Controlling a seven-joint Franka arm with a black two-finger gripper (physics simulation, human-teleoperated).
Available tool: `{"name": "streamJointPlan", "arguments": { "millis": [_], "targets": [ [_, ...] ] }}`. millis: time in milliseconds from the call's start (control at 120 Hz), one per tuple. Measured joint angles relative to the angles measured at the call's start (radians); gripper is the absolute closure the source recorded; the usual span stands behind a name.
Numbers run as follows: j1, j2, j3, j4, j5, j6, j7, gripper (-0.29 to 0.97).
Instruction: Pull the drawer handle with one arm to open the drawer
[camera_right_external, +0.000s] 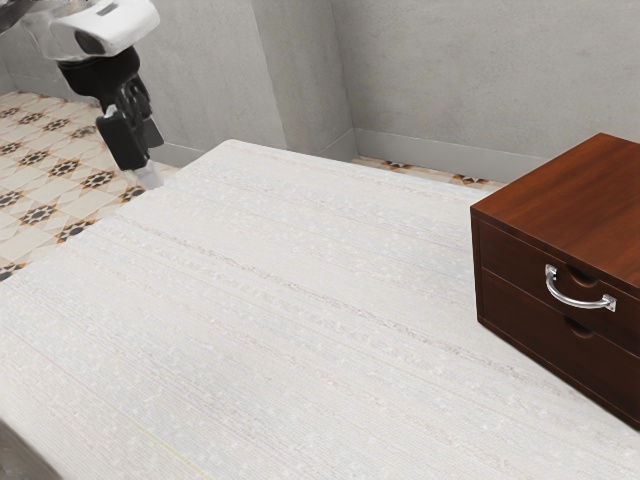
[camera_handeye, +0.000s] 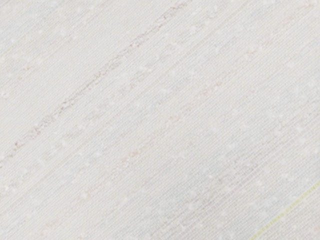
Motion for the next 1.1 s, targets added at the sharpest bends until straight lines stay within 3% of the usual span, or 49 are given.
{"name": "streamJointPlan", "arguments": {
  "millis": [208, 342, 483, 675, 908, 1100],
  "targets": [
    [-0.17, 0.043, 0.009, -0.006, 0.001, -0.002, -0.026, 0.0],
    [-0.232, 0.059, 0.0, -0.018, 0.001, -0.004, -0.038, 0.0],
    [-0.225, 0.002, -0.038, -0.135, 0.002, -0.002, -0.008, 0.0],
    [-0.081, -0.125, -0.147, -0.384, 0.022, 0.122, 0.131, 0.0],
    [-0.124, -0.155, -0.164, -0.472, 0.024, 0.279, 0.328, 0.0],
    [-0.234, -0.12, -0.18, -0.467, 0.025, 0.336, 0.441, 0.0]
  ]
}}
